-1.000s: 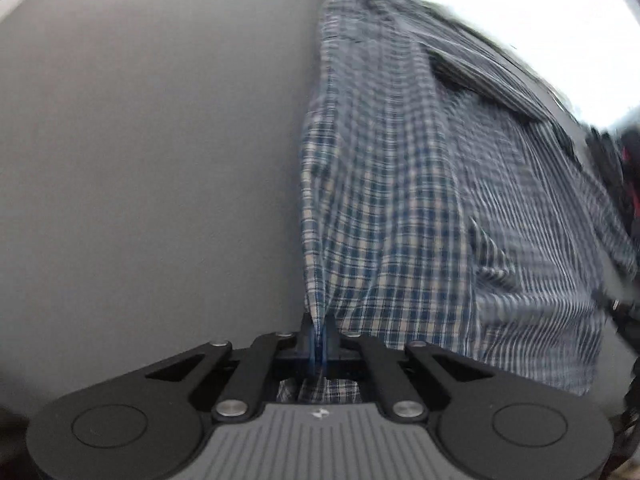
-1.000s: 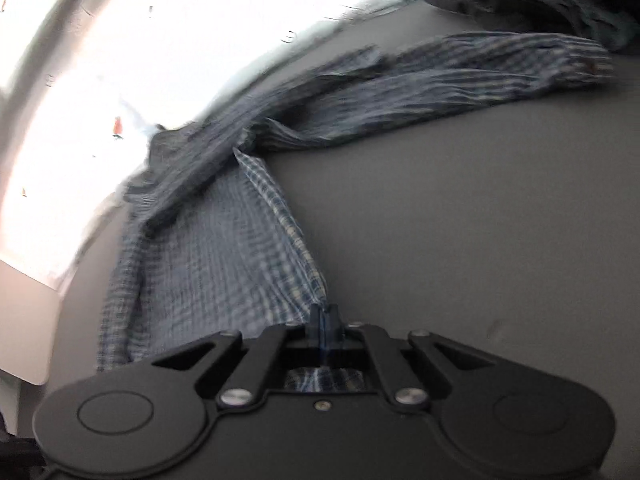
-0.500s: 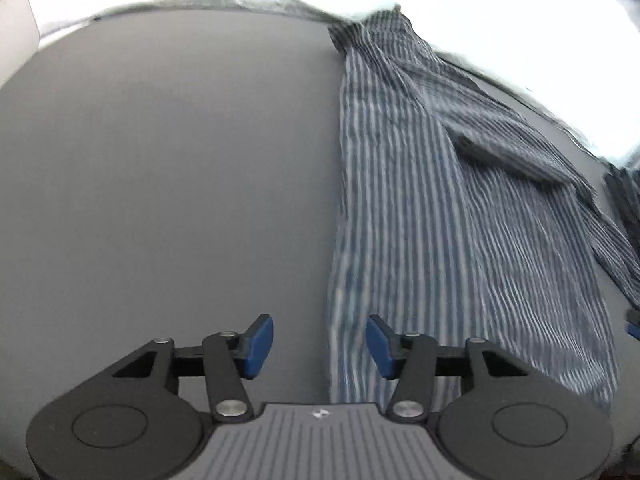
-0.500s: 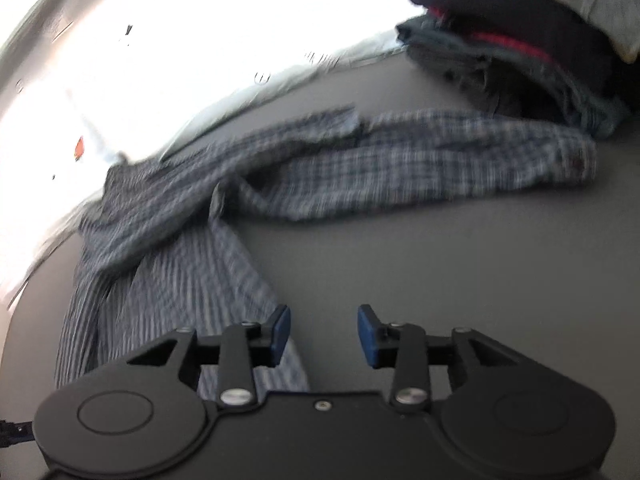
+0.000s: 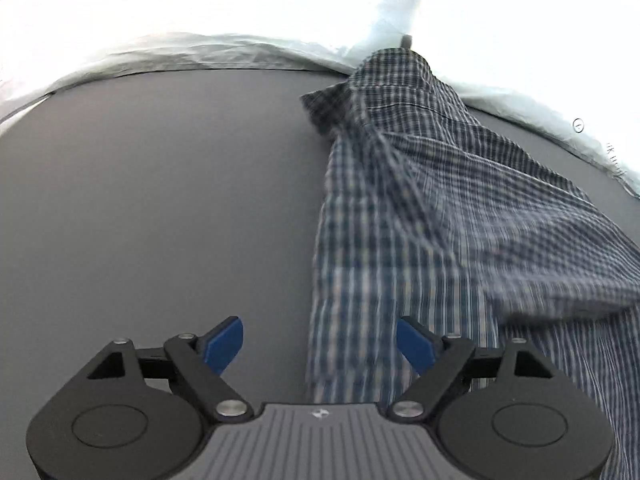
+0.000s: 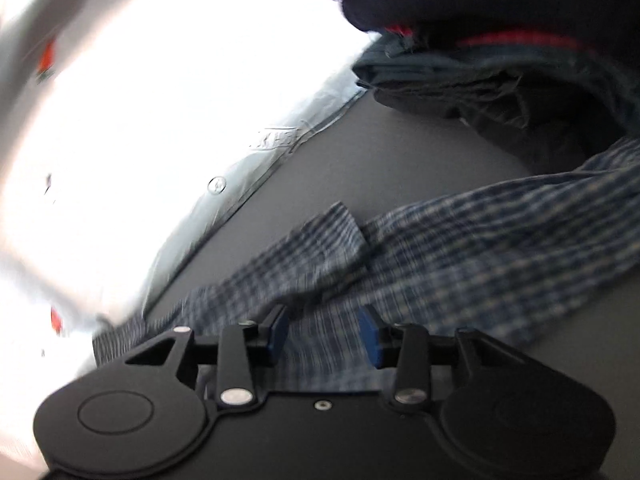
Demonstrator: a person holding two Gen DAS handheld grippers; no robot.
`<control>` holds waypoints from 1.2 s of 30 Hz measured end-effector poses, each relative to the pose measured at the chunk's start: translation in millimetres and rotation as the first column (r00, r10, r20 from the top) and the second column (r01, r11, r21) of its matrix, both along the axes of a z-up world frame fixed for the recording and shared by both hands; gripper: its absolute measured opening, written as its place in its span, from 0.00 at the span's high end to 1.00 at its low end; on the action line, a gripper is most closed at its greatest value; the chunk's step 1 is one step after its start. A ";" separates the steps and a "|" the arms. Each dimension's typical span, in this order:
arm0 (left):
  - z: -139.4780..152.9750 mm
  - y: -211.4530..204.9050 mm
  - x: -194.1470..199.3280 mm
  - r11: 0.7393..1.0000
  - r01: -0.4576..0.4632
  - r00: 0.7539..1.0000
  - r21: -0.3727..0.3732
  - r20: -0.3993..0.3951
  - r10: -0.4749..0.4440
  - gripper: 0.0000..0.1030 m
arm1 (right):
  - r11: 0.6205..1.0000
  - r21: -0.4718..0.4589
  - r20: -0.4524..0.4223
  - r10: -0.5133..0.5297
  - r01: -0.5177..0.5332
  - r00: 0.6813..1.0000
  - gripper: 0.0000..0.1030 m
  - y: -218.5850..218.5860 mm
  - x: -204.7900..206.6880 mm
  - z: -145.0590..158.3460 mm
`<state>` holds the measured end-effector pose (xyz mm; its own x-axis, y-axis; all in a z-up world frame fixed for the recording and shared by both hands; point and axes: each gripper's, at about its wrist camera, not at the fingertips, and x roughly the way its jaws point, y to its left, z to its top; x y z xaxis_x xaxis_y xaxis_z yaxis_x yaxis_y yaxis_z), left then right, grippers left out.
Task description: Fold clothes
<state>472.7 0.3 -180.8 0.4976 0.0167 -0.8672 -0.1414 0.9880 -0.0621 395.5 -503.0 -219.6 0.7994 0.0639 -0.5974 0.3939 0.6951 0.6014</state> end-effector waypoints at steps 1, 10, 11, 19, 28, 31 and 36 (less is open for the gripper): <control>-2.7 -1.9 8.4 1.000 0.005 1.000 -0.003 -0.010 -0.005 0.18 | 1.000 0.007 0.000 -0.013 0.013 1.000 0.60 -2.7 8.9 -3.1; -29.8 -17.8 27.3 0.994 0.092 0.995 0.065 -0.034 -0.090 0.00 | 0.984 -0.148 -0.081 -0.108 0.095 0.991 0.64 -2.2 65.2 -21.9; -30.2 -17.9 26.9 0.994 0.087 0.996 0.064 -0.030 -0.085 0.00 | 0.984 -0.152 -0.084 -0.106 0.093 0.991 0.82 -0.8 66.5 -22.7; -30.7 -18.1 25.0 0.995 0.081 0.997 0.061 -0.011 -0.080 0.00 | 0.993 -0.045 0.092 -0.101 0.106 0.991 0.96 4.2 40.7 0.2; -29.7 -19.2 21.9 0.998 -0.002 1.000 0.061 0.006 0.002 0.00 | 0.978 0.162 0.333 0.069 -0.129 0.941 0.97 26.9 7.7 30.9; -16.2 -18.2 11.4 0.999 -0.028 0.999 0.033 0.022 0.027 0.00 | 0.952 0.206 0.377 0.136 -0.226 0.916 0.97 41.3 -4.6 38.3; 0.6 -24.0 -22.6 0.999 -0.001 0.999 0.038 0.038 -0.001 0.00 | 0.868 0.352 0.413 0.192 -0.351 0.890 0.97 65.0 -22.4 27.1</control>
<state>450.1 -23.7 -180.1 0.5305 0.0493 -0.8462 -0.1394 0.9898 -0.0297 373.1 -438.1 -192.4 0.8628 0.4831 -0.1487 -0.0683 0.4029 0.9127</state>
